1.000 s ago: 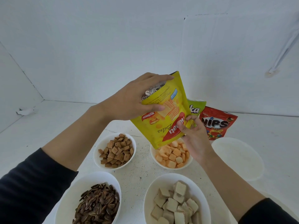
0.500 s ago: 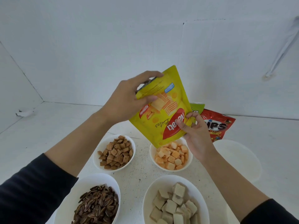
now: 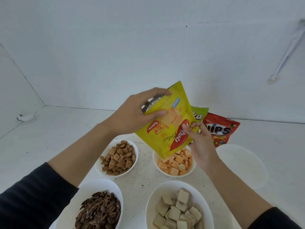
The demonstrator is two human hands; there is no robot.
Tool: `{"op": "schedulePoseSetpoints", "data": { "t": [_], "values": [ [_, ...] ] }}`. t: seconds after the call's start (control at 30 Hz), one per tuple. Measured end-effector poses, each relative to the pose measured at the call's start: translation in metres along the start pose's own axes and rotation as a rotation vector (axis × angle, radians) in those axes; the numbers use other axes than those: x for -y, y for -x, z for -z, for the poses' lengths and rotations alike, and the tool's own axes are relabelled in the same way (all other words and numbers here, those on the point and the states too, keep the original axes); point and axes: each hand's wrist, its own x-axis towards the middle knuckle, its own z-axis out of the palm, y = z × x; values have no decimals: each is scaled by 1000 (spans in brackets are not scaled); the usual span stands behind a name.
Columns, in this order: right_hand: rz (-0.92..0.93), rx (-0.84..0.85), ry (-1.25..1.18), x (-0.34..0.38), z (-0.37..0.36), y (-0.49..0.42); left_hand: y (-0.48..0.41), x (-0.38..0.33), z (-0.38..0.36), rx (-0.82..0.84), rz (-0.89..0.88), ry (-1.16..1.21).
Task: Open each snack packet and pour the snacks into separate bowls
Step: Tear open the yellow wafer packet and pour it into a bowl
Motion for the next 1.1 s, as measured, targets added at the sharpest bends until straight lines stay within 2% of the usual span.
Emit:
{"op": "schedulePoseSetpoints", "data": {
  "t": [0.07,0.27,0.47,0.73,0.87,0.93,1.0,1.1],
  "values": [
    [-27,-27,-6,-3,1,2,1,4,-3,20,-1,-15],
    [62,58,-53,22,-10,-3,-11,-15,9,-52,-82,-13],
    [-84,-74,3,5,-2,0,-2,0,2,74,3,-74],
    [37,50,0,20,-11,-3,-6,-5,22,-60,8,-3],
    [-49,-19,156,5,-1,0,6,10,17,105,127,-73],
    [-79,-18,240,0,1,0,12,17,9,149,128,-132],
    [-79,6,336,3,0,-1,17,22,4,67,119,-152],
    [-67,44,415,15,-5,-5,25,29,5,-153,165,-72]
  ]
}}
